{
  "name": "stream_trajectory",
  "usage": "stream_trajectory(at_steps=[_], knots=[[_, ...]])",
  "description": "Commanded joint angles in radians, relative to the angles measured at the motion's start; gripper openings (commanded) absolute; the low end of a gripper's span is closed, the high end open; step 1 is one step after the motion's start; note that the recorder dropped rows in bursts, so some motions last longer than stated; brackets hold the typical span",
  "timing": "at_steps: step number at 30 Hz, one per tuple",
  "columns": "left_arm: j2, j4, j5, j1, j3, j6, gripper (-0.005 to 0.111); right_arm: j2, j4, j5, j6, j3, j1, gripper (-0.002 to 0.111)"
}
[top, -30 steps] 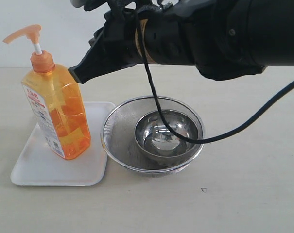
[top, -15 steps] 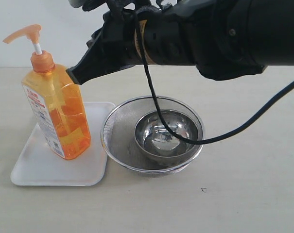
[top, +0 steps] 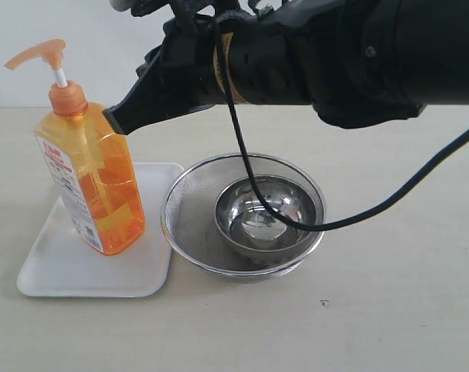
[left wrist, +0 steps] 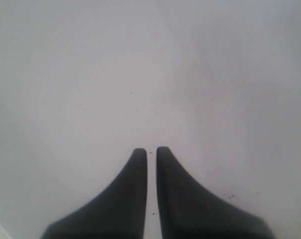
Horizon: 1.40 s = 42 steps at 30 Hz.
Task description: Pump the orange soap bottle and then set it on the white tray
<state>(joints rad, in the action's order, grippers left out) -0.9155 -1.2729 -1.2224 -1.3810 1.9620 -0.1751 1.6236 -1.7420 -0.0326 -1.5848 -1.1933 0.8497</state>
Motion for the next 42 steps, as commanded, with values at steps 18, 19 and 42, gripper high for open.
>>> stream_trajectory(at_steps=[18, 19, 42], knots=[[0.154, 0.366, 0.001, 0.56, -0.002, 0.009, 0.005, -0.006, -0.002, 0.006, 0.006, -0.005, -0.003, 0.0], [0.16, 0.408, 0.001, 0.584, -0.002, -0.013, 0.005, -0.006, -0.002, 0.009, 0.006, -0.005, -0.003, 0.0], [0.452, 0.992, 0.001, 1.116, -0.356, -0.189, 0.005, -0.006, -0.002, 0.089, 0.012, -0.005, -0.003, 0.0]])
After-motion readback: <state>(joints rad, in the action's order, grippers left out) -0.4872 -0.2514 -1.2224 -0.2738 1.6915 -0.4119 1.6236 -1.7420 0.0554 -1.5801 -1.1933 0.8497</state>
